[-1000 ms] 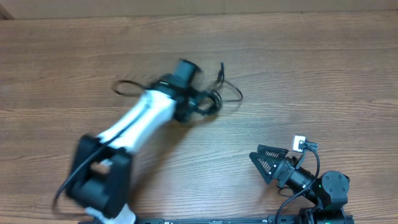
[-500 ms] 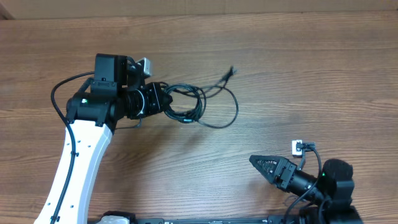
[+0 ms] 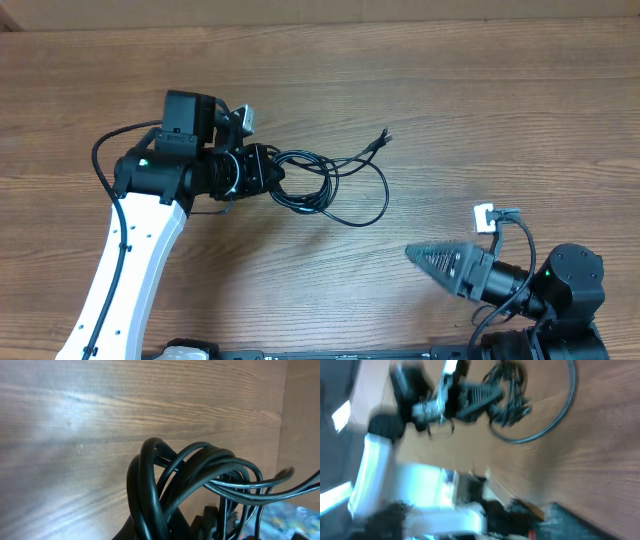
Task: Untangle cables
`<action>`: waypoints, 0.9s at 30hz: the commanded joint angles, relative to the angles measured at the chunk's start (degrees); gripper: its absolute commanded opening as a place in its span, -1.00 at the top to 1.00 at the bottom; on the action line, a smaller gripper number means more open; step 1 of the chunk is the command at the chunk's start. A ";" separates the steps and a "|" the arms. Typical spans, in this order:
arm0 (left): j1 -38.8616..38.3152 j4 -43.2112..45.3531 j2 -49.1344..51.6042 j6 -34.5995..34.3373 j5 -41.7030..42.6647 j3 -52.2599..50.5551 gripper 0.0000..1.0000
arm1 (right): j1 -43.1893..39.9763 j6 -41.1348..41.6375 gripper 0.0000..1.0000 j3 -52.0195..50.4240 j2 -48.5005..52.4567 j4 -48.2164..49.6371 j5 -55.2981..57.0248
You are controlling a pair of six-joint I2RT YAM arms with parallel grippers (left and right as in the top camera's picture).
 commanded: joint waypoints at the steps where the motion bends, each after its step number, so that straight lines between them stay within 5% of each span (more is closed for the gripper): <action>1: -2.12 -0.02 -0.39 -9.09 -2.64 0.44 0.92 | 0.96 16.00 -0.58 0.68 0.07 0.70 8.09; 9: -10.49 0.72 -0.39 -19.08 -13.11 0.44 0.91 | 6.19 18.29 -0.43 0.68 0.63 0.37 18.29; 22: -22.58 7.65 -0.42 -18.80 -22.43 0.44 0.92 | 22.91 25.51 -0.30 0.68 15.89 7.17 32.76; 24: -23.91 7.45 -0.42 -16.90 -23.26 0.44 0.91 | 23.12 24.81 -0.15 0.68 18.67 9.49 36.33; 27: -25.11 6.25 -0.42 -11.65 -23.30 0.44 0.92 | 22.75 23.28 0.51 0.68 21.46 10.49 41.40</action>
